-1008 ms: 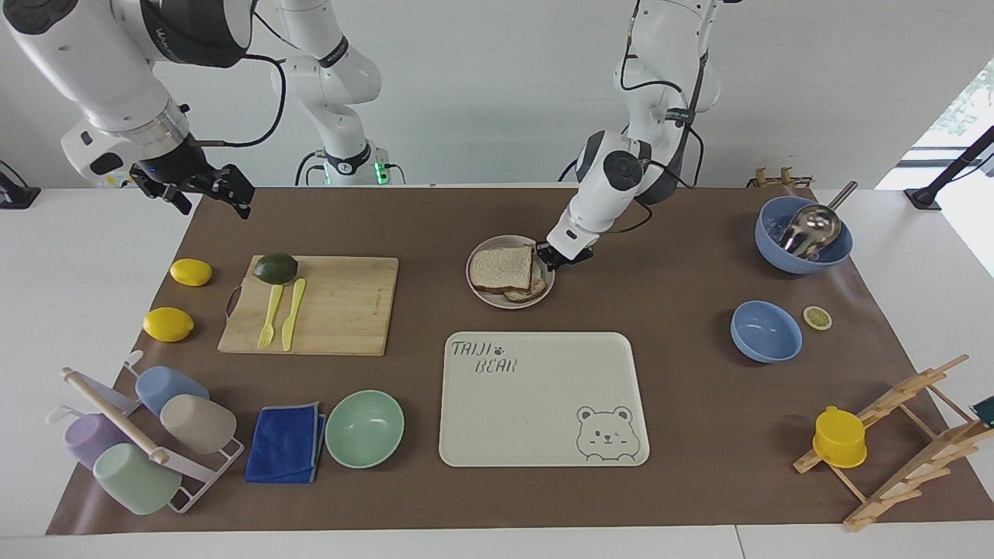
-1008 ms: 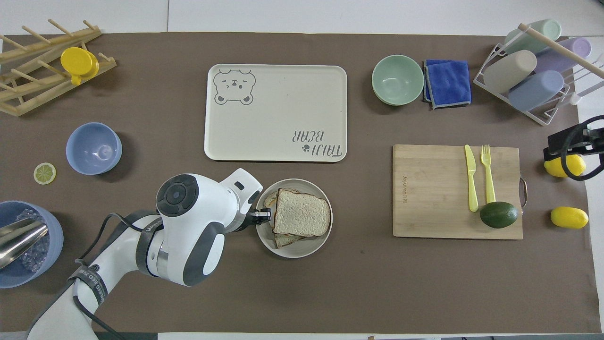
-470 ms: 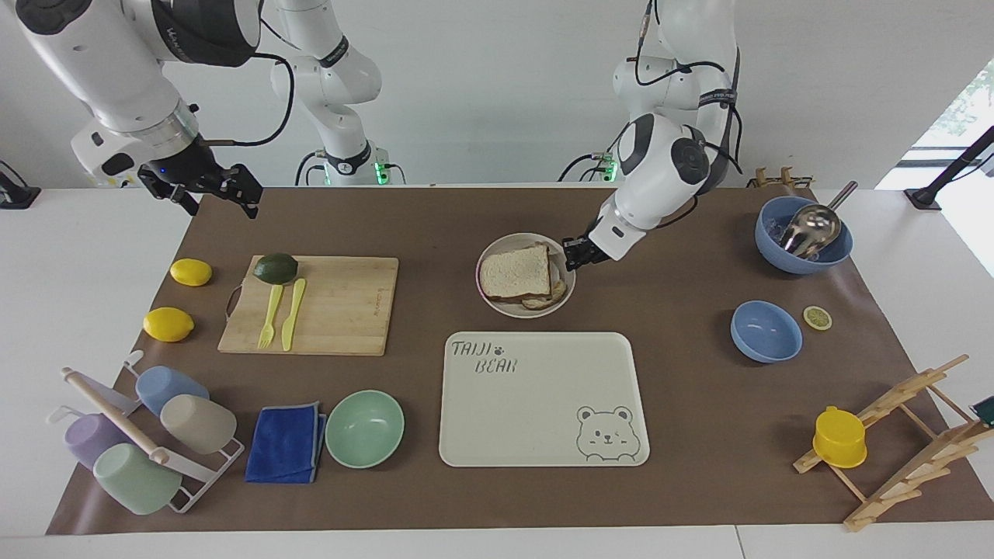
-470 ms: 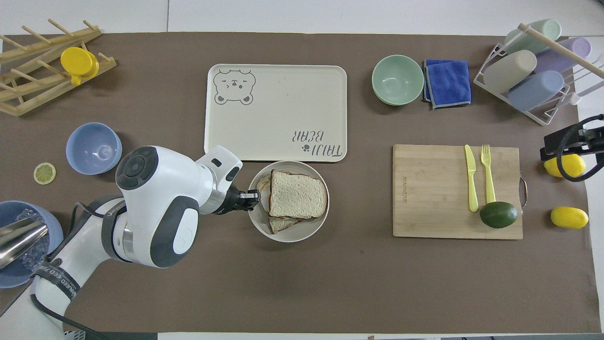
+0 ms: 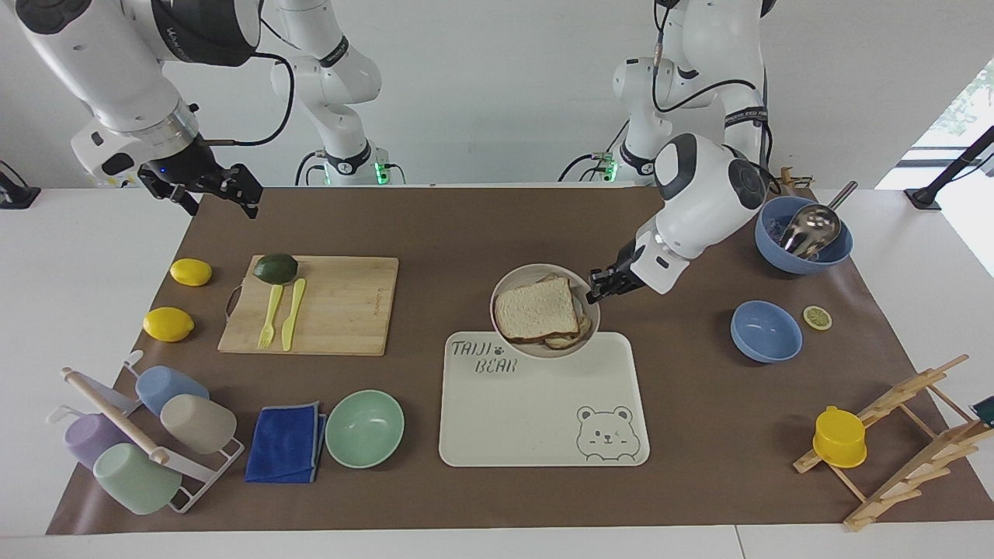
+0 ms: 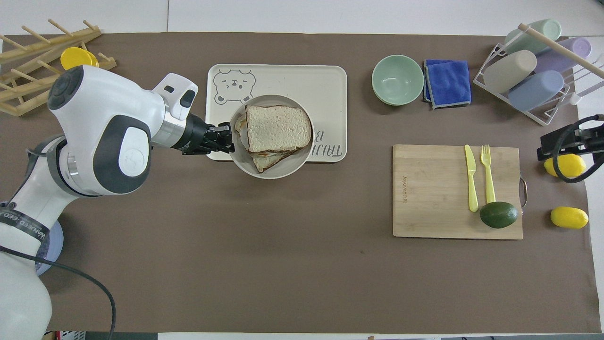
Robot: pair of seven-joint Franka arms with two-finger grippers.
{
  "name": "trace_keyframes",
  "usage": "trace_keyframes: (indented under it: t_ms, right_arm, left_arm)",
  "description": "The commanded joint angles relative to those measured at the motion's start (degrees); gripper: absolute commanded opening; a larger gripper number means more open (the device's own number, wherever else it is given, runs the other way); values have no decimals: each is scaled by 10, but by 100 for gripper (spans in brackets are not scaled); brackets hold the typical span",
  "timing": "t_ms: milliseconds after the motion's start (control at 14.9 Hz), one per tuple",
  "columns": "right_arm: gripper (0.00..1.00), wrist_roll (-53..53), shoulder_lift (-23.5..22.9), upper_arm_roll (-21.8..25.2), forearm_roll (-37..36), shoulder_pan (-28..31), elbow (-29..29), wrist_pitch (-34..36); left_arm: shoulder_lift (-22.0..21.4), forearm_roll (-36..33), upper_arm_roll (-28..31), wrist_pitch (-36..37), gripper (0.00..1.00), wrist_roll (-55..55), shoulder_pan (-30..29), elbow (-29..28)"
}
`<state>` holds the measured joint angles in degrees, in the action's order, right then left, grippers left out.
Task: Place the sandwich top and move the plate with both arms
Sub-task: 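Slide the plate with the left gripper onto the white tray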
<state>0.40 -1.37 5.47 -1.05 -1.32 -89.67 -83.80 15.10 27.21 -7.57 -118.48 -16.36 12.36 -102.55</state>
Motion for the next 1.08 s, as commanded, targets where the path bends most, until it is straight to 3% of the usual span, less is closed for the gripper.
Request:
trace_keyframes:
  t_ms: [0, 269, 1008]
  right_arm:
    - [100, -17, 0, 0, 9, 4, 5, 1]
    - [100, -18, 1, 0, 10, 4, 4, 5]
    - [100, -18, 2, 0, 10, 4, 4, 11]
  left_arm:
    - [103, 6, 0, 18, 0, -8, -2, 114]
    - [165, -10, 1, -17, 0, -11, 0, 162]
    - [164, -55, 0, -97, 0, -9, 5, 104]
